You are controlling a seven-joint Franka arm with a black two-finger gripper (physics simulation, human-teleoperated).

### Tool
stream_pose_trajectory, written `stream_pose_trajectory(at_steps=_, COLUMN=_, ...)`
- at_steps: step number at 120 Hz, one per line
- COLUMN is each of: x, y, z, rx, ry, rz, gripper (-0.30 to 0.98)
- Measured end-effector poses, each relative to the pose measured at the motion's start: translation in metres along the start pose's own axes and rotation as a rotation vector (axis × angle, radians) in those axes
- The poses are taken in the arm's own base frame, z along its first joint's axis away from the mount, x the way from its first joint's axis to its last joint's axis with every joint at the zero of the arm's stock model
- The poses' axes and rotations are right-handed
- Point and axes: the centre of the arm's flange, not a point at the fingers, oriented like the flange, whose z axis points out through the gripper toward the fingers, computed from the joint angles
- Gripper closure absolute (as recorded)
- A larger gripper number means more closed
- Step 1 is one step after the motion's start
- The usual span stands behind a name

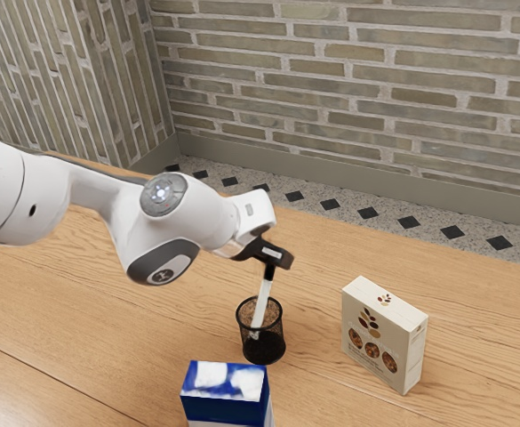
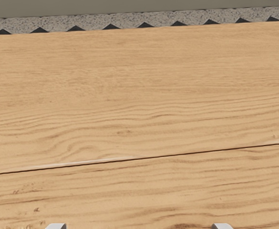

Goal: Put the marker into the pen holder.

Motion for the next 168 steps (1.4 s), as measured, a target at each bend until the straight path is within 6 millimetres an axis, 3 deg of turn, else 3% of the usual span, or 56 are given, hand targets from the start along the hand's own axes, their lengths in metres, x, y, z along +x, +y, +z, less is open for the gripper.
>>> stream_pose_trajectory(at_steps=8, x=0.006, y=-0.003, z=-0.005, rx=0.01, ry=0.006, rz=-0.012, gripper=0.24)
stream_pose_trajectory(at_steps=14, x=0.024, y=-0.02, z=-0.012, rx=0.036, ry=0.029, rz=-0.045, gripper=0.19)
stream_pose_trajectory(at_steps=28, x=0.137, y=-0.043, z=-0.068, rx=0.128, ry=0.103, rz=-0.163, gripper=0.11)
stream_pose_trajectory(at_steps=35, x=0.196, y=-0.06, z=-0.112, rx=0.176, ry=0.094, rz=-0.257, gripper=0.08)
stream_pose_trajectory(at_steps=41, x=0.228, y=-0.076, z=-0.15, rx=0.22, ry=0.046, rz=-0.317, gripper=0.07)
stream_pose_trajectory(at_steps=46, x=0.24, y=-0.092, z=-0.174, rx=0.258, ry=-0.018, rz=-0.352, gripper=0.05)
stream_pose_trajectory(at_steps=57, x=0.235, y=-0.138, z=-0.212, rx=0.315, ry=-0.177, rz=-0.424, gripper=0.04)
stream_pose_trajectory(at_steps=64, x=0.224, y=-0.174, z=-0.241, rx=0.332, ry=-0.254, rz=-0.482, gripper=0.03)
stream_pose_trajectory(at_steps=74, x=0.202, y=-0.211, z=-0.278, rx=0.343, ry=-0.336, rz=-0.537, gripper=0.02)
stream_pose_trajectory(at_steps=95, x=0.161, y=-0.289, z=-0.293, rx=0.379, ry=-0.479, rz=-0.637, gripper=0.01)
stream_pose_trajectory(at_steps=109, x=0.136, y=-0.322, z=-0.293, rx=0.389, ry=-0.535, rz=-0.672, gripper=0.0)
stream_pose_trajectory(at_steps=115, x=0.127, y=-0.323, z=-0.291, rx=0.384, ry=-0.552, rz=-0.665, gripper=0.0)
stream_pose_trajectory(at_steps=121, x=0.128, y=-0.307, z=-0.282, rx=0.367, ry=-0.565, rz=-0.622, gripper=0.0)
stream_pose_trajectory(at_steps=140, x=0.142, y=-0.184, z=-0.237, rx=0.274, ry=-0.612, rz=-0.36, gripper=0.0)
stream_pose_trajectory(at_steps=148, x=0.144, y=-0.152, z=-0.23, rx=0.25, ry=-0.613, rz=-0.291, gripper=0.0)
stream_pose_trajectory(at_steps=156, x=0.142, y=-0.15, z=-0.228, rx=0.244, ry=-0.613, rz=-0.276, gripper=0.0)
stream_pose_trajectory(at_steps=168, x=0.136, y=-0.183, z=-0.23, rx=0.258, ry=-0.607, rz=-0.322, gripper=0.0)
